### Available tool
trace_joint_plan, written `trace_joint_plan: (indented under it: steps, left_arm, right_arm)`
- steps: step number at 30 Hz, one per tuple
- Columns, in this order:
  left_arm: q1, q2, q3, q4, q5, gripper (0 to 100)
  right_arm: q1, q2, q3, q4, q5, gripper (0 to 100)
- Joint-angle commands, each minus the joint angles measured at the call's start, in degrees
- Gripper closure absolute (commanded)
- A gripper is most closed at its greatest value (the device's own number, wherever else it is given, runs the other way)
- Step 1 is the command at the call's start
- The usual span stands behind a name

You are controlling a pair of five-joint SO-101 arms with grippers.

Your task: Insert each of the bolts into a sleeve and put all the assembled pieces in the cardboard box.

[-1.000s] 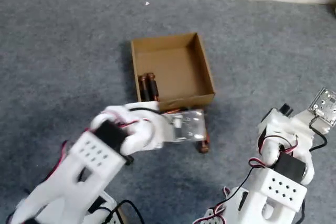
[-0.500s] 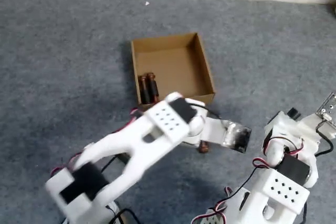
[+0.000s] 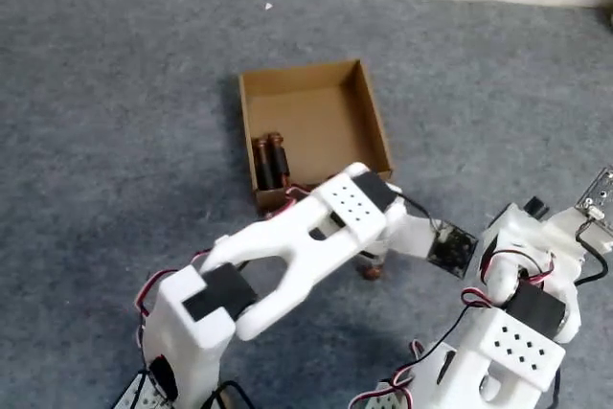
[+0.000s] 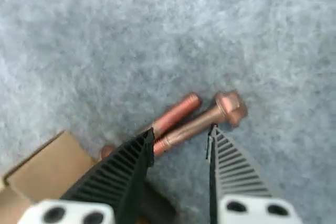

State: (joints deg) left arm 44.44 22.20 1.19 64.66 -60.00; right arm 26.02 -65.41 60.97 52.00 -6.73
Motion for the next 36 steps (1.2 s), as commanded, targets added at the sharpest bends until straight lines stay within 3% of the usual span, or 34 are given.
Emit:
trace_joint_plan:
  steps: [1, 10, 24, 36]
  left_arm:
    - [2.3, 2.8, -4.1, -1.5, -0.5, 81]
    - [1.5, 6.6, -3.5, -2.5, -3.6, 88]
    - [0.9, 6.4, -3.5, 12.0, -3.7, 90]
    - [1.5, 6.8, -4.1, 9.1, -3.5, 89]
  right_arm:
    - [0.2, -1.4, -0.8, -1.5, 0.7, 99.3]
    - [0.2, -1.4, -0.7, -1.5, 0.8, 99.3]
    - [0.2, -1.4, -0.7, -1.5, 0.8, 99.3]
    - [0.4, -1.4, -0.7, -1.5, 0.8, 99.3]
